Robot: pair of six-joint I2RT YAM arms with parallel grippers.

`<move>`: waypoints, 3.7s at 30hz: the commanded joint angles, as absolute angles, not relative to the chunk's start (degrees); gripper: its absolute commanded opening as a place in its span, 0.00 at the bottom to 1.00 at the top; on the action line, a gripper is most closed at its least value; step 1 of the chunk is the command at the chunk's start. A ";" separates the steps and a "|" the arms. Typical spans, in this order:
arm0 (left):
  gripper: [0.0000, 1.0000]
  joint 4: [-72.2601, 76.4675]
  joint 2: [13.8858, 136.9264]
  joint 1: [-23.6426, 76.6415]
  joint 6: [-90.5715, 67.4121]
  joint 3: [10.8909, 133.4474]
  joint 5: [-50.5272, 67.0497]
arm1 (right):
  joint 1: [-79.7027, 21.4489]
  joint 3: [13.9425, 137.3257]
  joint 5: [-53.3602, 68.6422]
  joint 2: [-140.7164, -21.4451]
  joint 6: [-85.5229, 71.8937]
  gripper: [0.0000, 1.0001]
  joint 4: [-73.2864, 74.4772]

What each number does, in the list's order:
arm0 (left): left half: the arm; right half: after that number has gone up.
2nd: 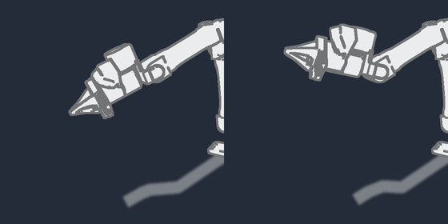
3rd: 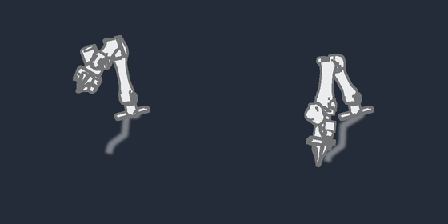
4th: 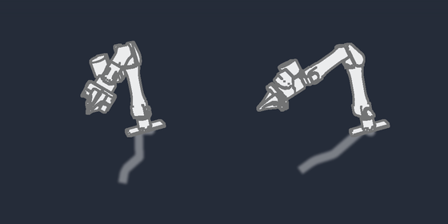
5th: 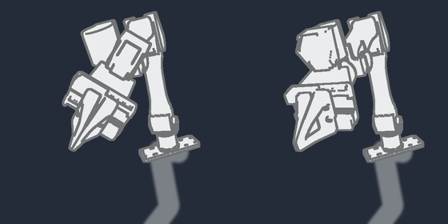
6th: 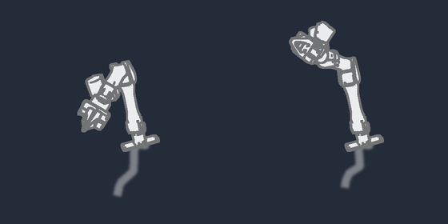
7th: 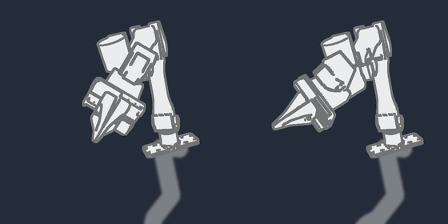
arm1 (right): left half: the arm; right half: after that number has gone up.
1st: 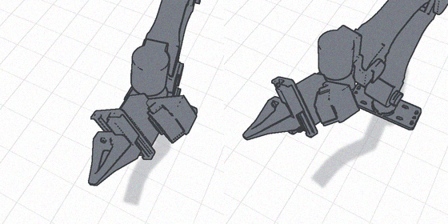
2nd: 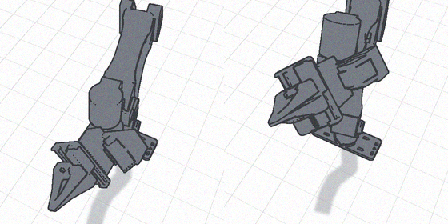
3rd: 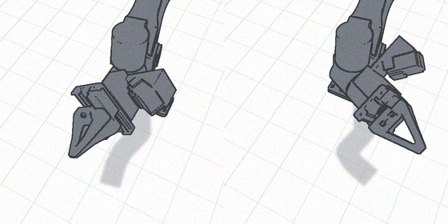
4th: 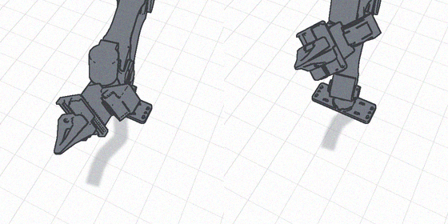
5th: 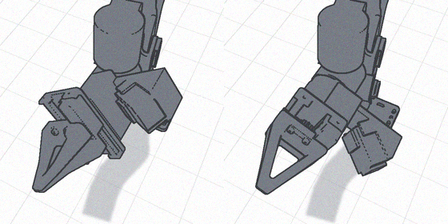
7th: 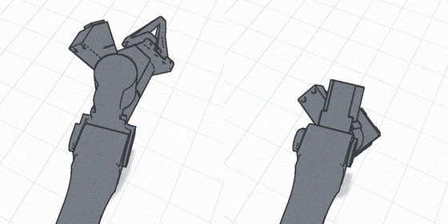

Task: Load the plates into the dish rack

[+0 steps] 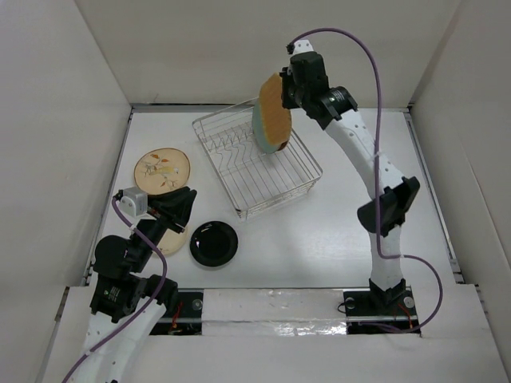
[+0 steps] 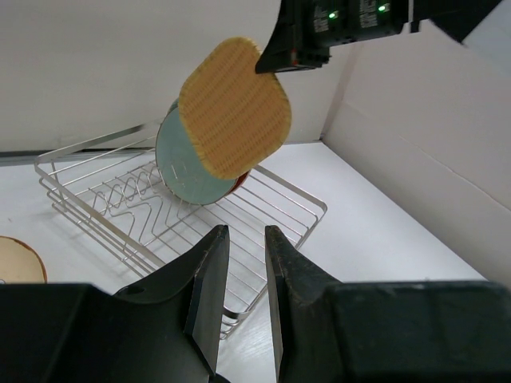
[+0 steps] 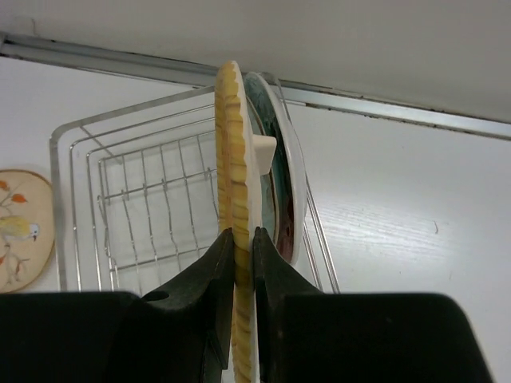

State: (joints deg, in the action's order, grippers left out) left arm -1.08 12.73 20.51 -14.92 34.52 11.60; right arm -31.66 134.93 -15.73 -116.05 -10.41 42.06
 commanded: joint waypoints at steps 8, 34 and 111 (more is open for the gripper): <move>0.22 1.85 13.89 20.74 -14.68 34.80 11.78 | -29.71 142.48 -15.47 -121.91 -7.74 0.00 41.40; 0.22 1.76 14.85 20.74 -14.59 34.80 11.25 | -34.72 138.54 -18.37 -131.40 -2.81 0.16 30.95; 0.37 19.95 101.07 -27.77 -41.84 47.46 19.78 | -49.57 33.75 -11.69 -48.87 -24.61 0.58 -8.88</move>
State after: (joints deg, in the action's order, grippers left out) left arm 17.52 99.53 -27.51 -39.92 46.78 17.74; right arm -49.84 33.95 -10.04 -50.78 -25.10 -6.24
